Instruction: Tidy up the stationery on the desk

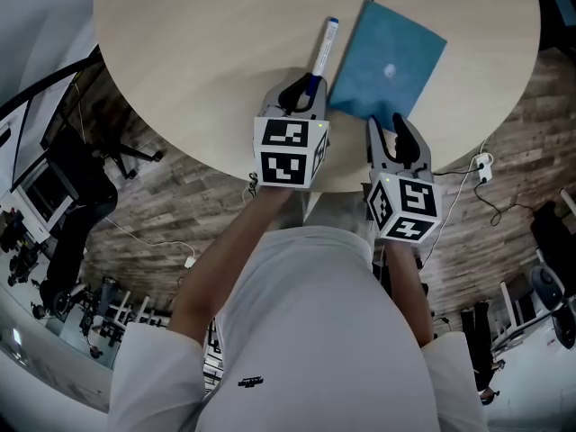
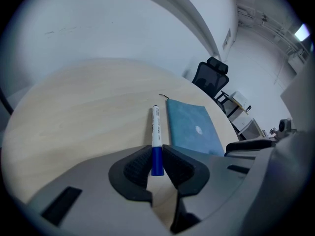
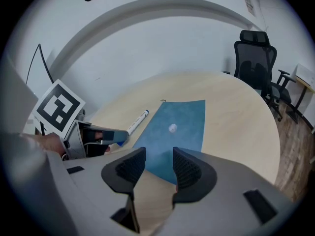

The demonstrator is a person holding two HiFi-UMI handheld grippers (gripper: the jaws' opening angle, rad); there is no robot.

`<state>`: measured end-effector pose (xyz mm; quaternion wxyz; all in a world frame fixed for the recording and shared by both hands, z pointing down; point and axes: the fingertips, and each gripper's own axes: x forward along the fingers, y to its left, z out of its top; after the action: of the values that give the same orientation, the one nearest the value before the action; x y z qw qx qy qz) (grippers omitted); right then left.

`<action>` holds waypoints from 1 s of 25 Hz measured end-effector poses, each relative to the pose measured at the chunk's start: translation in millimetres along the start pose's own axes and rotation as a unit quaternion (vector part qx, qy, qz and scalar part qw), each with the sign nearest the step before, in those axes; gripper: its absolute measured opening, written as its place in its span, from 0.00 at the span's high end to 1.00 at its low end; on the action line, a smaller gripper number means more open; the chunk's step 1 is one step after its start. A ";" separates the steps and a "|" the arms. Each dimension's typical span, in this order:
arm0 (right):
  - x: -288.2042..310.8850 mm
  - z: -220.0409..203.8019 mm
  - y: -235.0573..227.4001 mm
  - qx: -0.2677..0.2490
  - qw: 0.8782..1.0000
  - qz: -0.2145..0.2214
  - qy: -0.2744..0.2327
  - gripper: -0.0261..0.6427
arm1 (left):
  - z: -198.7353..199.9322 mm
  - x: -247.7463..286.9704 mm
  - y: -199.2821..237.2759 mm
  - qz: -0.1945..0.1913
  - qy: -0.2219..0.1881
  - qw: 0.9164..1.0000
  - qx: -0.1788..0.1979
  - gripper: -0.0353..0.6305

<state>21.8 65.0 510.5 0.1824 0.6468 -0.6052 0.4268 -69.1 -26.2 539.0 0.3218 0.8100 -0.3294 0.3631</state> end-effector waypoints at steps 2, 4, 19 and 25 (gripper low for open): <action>-1.7 0.9 -0.2 0.000 1.000 0.000 -0.001 0.66 | 4.1 -0.9 -1.0 -0.001 -0.001 1.000 -0.001 0.83; -3.2 1.3 1.4 0.001 1.000 0.001 0.001 0.66 | 6.8 -1.0 -1.0 -0.002 0.003 1.000 -0.005 0.83; 2.4 19.6 -23.5 0.019 1.000 -0.002 -0.003 0.66 | 16.8 31.0 -27.2 -0.041 0.029 0.999 0.009 0.83; 0.1 19.7 -25.2 0.028 1.000 -0.006 -0.009 0.66 | 18.3 25.7 -32.5 -0.079 0.023 0.997 0.007 0.71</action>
<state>52.0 55.2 506.5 0.1606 0.6592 -0.5908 0.4366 -23.9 -29.1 540.7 0.3511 0.8270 -0.2546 0.3578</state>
